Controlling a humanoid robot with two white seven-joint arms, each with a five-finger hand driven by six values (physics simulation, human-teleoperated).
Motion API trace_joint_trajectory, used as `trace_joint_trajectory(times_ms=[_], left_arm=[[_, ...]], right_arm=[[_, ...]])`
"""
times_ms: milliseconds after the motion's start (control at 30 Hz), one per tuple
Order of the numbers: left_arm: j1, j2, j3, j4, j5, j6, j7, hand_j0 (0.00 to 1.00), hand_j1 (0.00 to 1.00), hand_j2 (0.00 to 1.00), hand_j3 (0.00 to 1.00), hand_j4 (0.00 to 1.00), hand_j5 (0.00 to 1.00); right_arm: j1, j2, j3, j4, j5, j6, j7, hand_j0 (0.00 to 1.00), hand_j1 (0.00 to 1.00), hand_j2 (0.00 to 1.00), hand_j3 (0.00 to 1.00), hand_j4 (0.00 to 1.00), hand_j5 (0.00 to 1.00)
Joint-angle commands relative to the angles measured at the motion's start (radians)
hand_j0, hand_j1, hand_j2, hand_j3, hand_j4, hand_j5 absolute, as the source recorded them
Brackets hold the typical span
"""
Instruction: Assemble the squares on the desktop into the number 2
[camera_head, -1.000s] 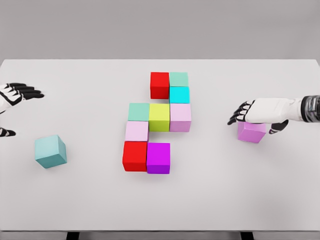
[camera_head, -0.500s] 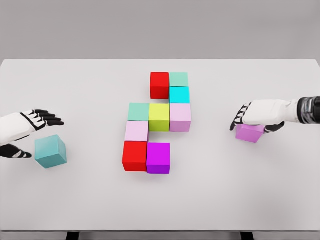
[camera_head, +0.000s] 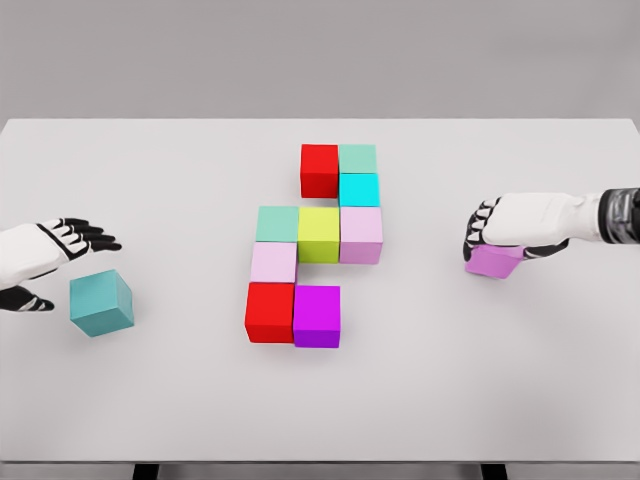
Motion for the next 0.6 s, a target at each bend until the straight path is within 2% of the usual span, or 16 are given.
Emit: trace_joint_trajectory(times_ms=[0,167,333,567], left_arm=[[0.000,0.001,-0.002,-0.001,0.007,0.001,0.020,1.00,1.00,1.00,1.00,1.00,1.00],[0.003,0.004,-0.017,-0.001,0.013,0.001,0.066,1.00,1.00,1.00,1.00,1.00,1.00],[0.012,0.015,-0.033,-0.001,0.013,0.001,0.066,1.00,1.00,1.00,1.00,1.00,1.00],[0.017,0.010,-0.062,-0.009,0.004,0.001,0.064,1.00,1.00,1.00,1.00,1.00,1.00]], right_arm=[[0.000,-0.041,0.000,-0.044,-0.006,0.003,-0.035,0.65,0.65,0.65,0.65,0.65,0.65],[-0.003,-0.089,0.003,-0.096,-0.028,0.003,-0.110,0.65,0.65,0.65,0.65,0.65,0.65],[-0.003,-0.107,0.026,-0.111,-0.162,0.003,-0.101,0.62,0.62,0.62,0.62,0.62,0.62],[-0.003,-0.098,0.095,-0.142,-0.179,0.003,-0.096,0.62,0.62,0.62,0.62,0.62,0.62]])
